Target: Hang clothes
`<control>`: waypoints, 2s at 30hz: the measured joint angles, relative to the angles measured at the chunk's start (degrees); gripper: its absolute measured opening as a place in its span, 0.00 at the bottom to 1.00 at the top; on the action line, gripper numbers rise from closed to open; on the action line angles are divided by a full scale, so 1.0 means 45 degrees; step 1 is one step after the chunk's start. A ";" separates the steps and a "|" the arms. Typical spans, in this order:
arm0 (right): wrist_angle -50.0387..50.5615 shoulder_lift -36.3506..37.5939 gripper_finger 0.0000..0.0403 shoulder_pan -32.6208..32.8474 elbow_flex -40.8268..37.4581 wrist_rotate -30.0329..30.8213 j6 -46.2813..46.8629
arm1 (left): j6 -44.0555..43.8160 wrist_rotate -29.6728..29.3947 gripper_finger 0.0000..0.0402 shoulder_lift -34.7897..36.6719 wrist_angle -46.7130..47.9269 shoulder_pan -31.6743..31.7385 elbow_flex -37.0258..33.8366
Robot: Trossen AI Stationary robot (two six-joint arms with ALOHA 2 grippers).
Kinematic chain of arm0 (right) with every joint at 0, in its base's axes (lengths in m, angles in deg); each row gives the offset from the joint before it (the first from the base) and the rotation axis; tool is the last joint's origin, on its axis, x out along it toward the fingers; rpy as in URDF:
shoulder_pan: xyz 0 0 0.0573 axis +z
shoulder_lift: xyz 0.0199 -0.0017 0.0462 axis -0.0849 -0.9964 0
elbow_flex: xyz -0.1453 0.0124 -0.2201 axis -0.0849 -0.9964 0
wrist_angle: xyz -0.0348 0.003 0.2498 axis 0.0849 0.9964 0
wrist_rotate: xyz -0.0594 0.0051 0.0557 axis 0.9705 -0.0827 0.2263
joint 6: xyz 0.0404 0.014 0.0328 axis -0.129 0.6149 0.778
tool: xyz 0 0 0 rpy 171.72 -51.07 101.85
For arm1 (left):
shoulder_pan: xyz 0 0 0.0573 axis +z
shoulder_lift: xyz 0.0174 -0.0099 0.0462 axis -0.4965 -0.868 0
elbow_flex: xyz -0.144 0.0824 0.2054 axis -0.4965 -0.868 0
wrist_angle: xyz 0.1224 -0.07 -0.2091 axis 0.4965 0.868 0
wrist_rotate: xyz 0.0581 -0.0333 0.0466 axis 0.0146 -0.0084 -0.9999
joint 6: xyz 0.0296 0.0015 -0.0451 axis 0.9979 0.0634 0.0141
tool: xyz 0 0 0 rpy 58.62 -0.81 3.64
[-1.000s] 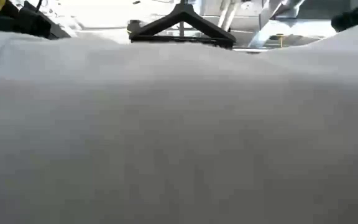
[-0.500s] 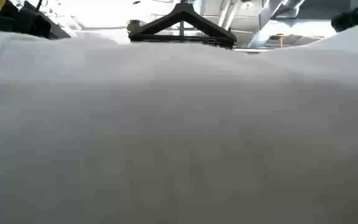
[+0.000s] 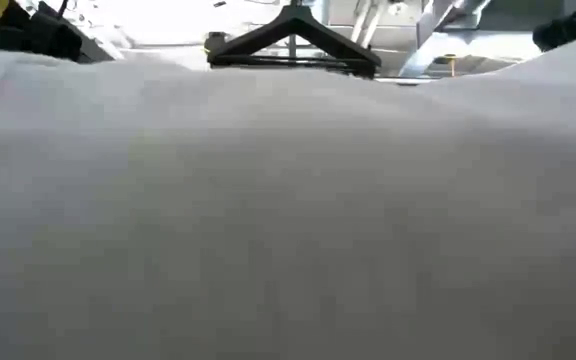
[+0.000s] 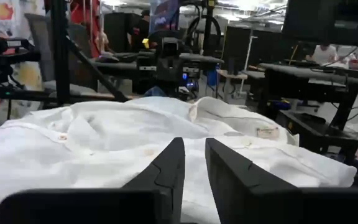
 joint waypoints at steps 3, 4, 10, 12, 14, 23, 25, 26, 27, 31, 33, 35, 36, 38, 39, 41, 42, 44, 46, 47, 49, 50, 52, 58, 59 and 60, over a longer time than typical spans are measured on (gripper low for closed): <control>-0.0002 -0.0004 0.14 -0.0002 0.0003 0.0000 -0.0001 | 0.0000 -0.0002 0.00 -0.0002 0.0000 -0.0003 -0.0001; 0.0000 -0.0002 0.14 0.0000 0.0002 0.0000 0.0003 | 0.0000 0.0003 0.00 -0.0003 -0.0005 -0.0003 -0.0005; -0.0004 -0.0004 0.14 0.0001 0.0001 0.0000 -0.0001 | 0.0001 0.0003 0.00 -0.0002 -0.0033 0.0002 -0.0005; -0.0003 -0.0004 0.14 -0.0002 0.0002 0.0000 0.0003 | 0.0000 0.0003 0.00 0.0000 -0.0025 -0.0001 -0.0005; -0.0004 -0.0004 0.14 -0.0001 0.0002 0.0000 0.0004 | -0.0065 0.0003 0.00 -0.0003 -0.0024 -0.0001 -0.0005; 0.0000 -0.0004 0.14 -0.0003 0.0001 0.0000 0.0004 | -0.0089 -0.0851 0.00 0.0002 -0.0040 0.0002 -0.0005; -0.0016 -0.0002 0.14 -0.0001 0.0002 0.0115 -0.0001 | -0.0104 -0.0901 0.00 0.0002 -0.0049 0.0002 -0.0005; 0.0000 0.0000 0.14 -0.0043 0.0002 0.0261 -0.0001 | -0.0217 -0.0901 0.00 0.0000 -0.0049 0.0002 -0.0005; 0.0010 -0.0001 0.14 -0.0092 0.0004 0.0369 -0.0010 | -0.0428 -0.0906 0.00 0.0002 -0.0049 0.0002 -0.0005; -0.0022 -0.0015 0.14 -0.0280 0.0002 0.0484 -0.0645 | -0.1134 -0.0963 0.00 0.0002 -0.0057 0.0002 -0.0005; -0.0349 -0.0024 0.14 -0.0359 0.0005 0.0491 -0.0334 | -0.1557 -0.1125 0.00 0.0002 -0.0088 0.0002 -0.0005; -0.1128 -0.0024 0.14 -0.0316 0.0000 0.0516 0.1563 | -0.2294 -0.1591 0.00 0.0002 -0.0170 0.0002 -0.0005; -0.1671 -0.0028 0.14 -0.0305 0.0000 0.0683 0.2443 | -0.2778 -0.1911 0.00 0.0002 -0.0228 0.0002 -0.0005; -0.2778 -0.0100 0.14 -0.0430 0.0000 0.1727 0.4142 | -0.3722 -0.2636 0.00 0.0002 -0.0382 0.0002 -0.0005; -0.3347 -0.0104 0.14 -0.0519 0.0002 0.2468 0.5063 | -0.4123 -0.2966 0.00 0.0002 -0.0445 0.0002 -0.0005; -0.4320 -0.0092 0.14 -0.0779 0.0071 0.3930 0.6836 | -0.4576 -0.3547 0.00 0.0002 -0.0539 0.0007 -0.0005; -0.4476 -0.0102 0.14 -0.0934 0.0172 0.4738 0.7670 | -0.4698 -0.3850 0.00 0.0000 -0.0576 0.0002 -0.0005; -0.5170 -0.0172 0.14 -0.1240 0.0423 0.6832 0.8837 | -0.4776 -0.4430 0.00 0.0002 -0.0628 0.0002 -0.0005; -0.6272 -0.0260 0.14 -0.1567 0.0665 0.9493 0.9577 | -0.4784 -0.4908 0.00 -0.0003 -0.0651 0.0002 -0.0005; -0.6732 -0.0433 0.14 -0.1757 0.0782 1.0575 0.9806 | -0.4788 -0.5086 0.00 -0.0003 -0.0665 0.0007 -0.0005; -0.7001 -0.1010 0.14 -0.2197 0.1160 1.1505 0.9777 | -0.4829 -0.5332 0.00 0.0002 -0.0679 0.0007 -0.0005; -0.6974 -0.1435 0.14 -0.2424 0.1478 1.1447 0.9664 | -0.4830 -0.5391 0.00 0.0002 -0.0680 0.0007 -0.0005; -0.6977 -0.2713 0.14 -0.2918 0.2294 1.0605 0.9488 | -0.4828 -0.5437 0.00 0.0002 -0.0685 0.0007 -0.0005; -0.6470 -0.7988 0.14 -0.4512 0.5711 0.7800 0.7358 | -0.4830 -0.5447 0.00 0.0002 -0.0692 0.0007 -0.0005; -0.6194 -0.8775 0.14 -0.4852 0.6449 0.7301 0.6526 | -0.4849 -0.5449 0.00 -0.0003 -0.0721 0.0007 -0.0005; -0.5881 -0.9494 0.14 -0.5222 0.7213 0.6746 0.5712 | -0.5034 -0.5452 0.00 -0.0003 -0.0765 0.0007 -0.0005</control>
